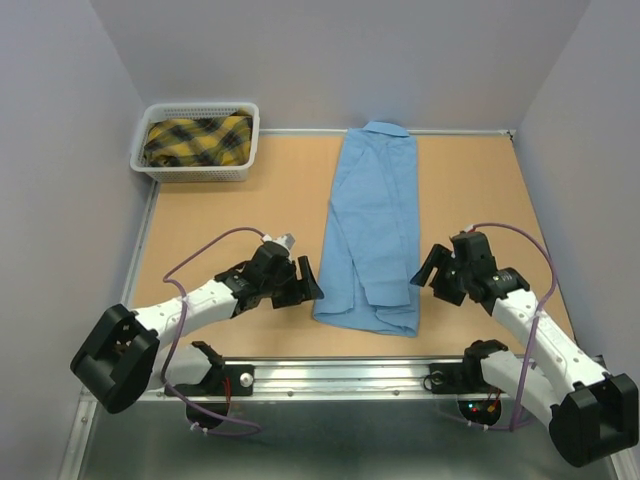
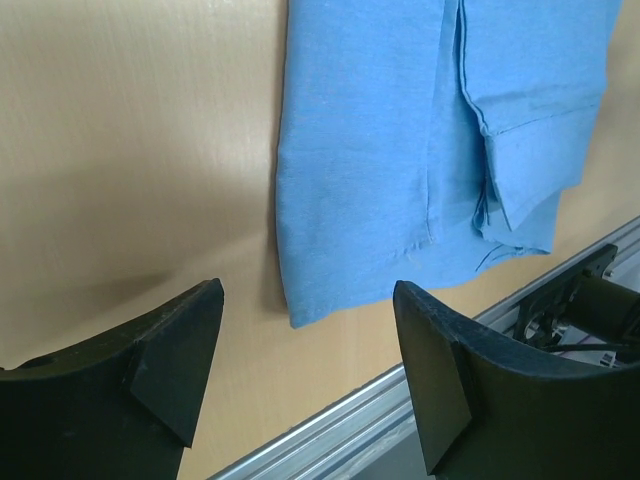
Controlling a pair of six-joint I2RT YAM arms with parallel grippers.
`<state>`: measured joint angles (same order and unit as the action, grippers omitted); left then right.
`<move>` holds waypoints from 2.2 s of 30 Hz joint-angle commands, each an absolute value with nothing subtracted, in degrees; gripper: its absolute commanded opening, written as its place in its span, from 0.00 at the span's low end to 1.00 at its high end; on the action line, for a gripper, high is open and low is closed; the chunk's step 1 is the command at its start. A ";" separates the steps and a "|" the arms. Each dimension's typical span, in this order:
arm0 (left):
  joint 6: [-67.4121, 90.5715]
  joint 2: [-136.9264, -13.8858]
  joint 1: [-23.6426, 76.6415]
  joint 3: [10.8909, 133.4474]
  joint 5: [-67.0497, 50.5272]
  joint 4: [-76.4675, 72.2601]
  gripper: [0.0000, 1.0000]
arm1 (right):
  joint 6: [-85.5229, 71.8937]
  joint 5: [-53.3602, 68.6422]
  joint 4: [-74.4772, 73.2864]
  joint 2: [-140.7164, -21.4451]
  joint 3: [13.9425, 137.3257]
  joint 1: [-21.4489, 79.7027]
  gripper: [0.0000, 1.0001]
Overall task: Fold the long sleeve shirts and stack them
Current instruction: Fold the shirt
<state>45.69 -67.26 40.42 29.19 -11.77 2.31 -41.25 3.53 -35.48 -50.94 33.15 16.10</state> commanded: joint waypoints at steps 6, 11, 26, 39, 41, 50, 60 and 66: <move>46.23 -72.51 41.39 27.69 -15.12 -3.42 0.78 | -47.72 4.92 -43.24 -49.48 28.30 16.35 0.73; 45.97 -74.96 41.57 27.77 -16.35 -4.74 0.76 | -48.87 5.27 -43.07 -49.75 26.99 17.14 0.68; 45.44 -78.75 42.89 26.98 -21.44 -6.33 0.66 | -50.01 11.77 -38.06 -52.29 21.01 18.72 0.67; 43.68 -79.81 43.42 26.37 -23.91 -4.40 0.43 | -52.38 13.10 -34.37 -56.51 20.65 24.17 0.56; 43.51 -79.19 43.42 26.63 -23.91 -4.04 0.34 | -52.47 12.75 -34.54 -56.08 21.18 24.52 0.53; 42.01 -78.31 43.33 29.27 -22.32 -1.93 0.21 | -53.79 10.64 -35.24 -52.74 21.18 24.70 0.48; 42.01 -77.52 43.33 28.39 -22.06 -1.93 0.17 | -58.09 4.40 -35.33 -47.20 19.60 24.70 0.68; 42.10 -77.26 43.33 28.13 -21.89 -2.11 0.17 | -59.59 4.92 -32.09 -42.38 18.02 24.61 0.68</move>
